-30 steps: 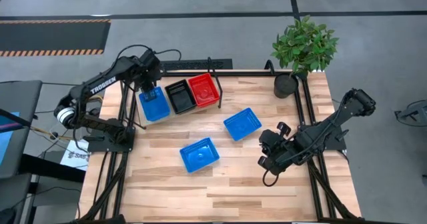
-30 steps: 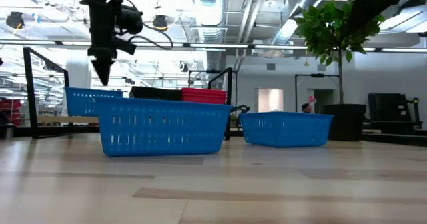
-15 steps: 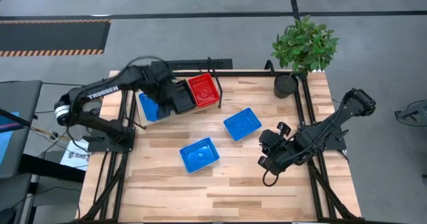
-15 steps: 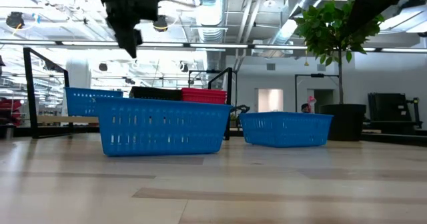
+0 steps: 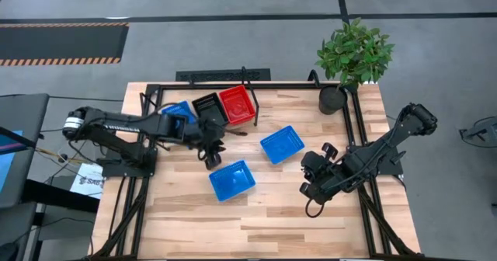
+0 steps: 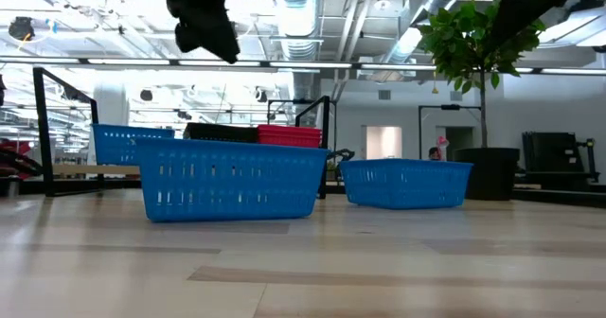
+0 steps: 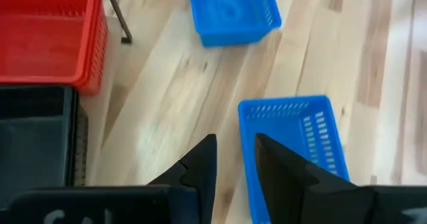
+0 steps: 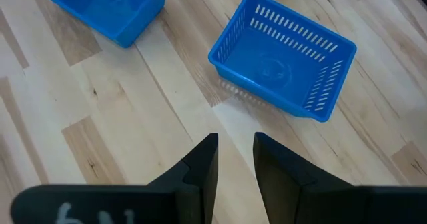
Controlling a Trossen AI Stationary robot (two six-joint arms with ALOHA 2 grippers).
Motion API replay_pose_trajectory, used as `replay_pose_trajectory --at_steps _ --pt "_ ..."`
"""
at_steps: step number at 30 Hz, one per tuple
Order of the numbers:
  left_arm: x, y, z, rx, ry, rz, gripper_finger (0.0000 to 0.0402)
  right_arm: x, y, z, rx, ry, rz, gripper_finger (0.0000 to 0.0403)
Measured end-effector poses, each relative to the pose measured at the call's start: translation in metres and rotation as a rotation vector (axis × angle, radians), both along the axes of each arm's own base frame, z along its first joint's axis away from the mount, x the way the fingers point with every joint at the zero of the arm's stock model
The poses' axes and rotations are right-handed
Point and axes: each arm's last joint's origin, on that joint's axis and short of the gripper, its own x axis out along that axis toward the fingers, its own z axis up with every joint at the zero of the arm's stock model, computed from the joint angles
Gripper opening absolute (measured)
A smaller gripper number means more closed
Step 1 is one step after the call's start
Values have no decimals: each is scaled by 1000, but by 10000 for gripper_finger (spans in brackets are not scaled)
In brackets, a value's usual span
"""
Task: Stack baskets on shelf by color
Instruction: Stack the left blue bin on top of the blue bin on the shelf
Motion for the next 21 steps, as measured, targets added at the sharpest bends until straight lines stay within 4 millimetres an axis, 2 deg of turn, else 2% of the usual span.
replay_pose_trajectory --at_steps 6,12,15,21 --pt "6 -16 5 161 -84 -101 90 0 0 0 0 0 0 118" --pt "19 -18 8 142 -181 -207 90 1 1 0 6 -9 0 118" --pt "31 -21 -4 129 -167 -238 90 2 1 0 12 -19 0 118" --pt "59 -35 -40 54 -48 -262 90 2 1 0 15 -20 0 118"
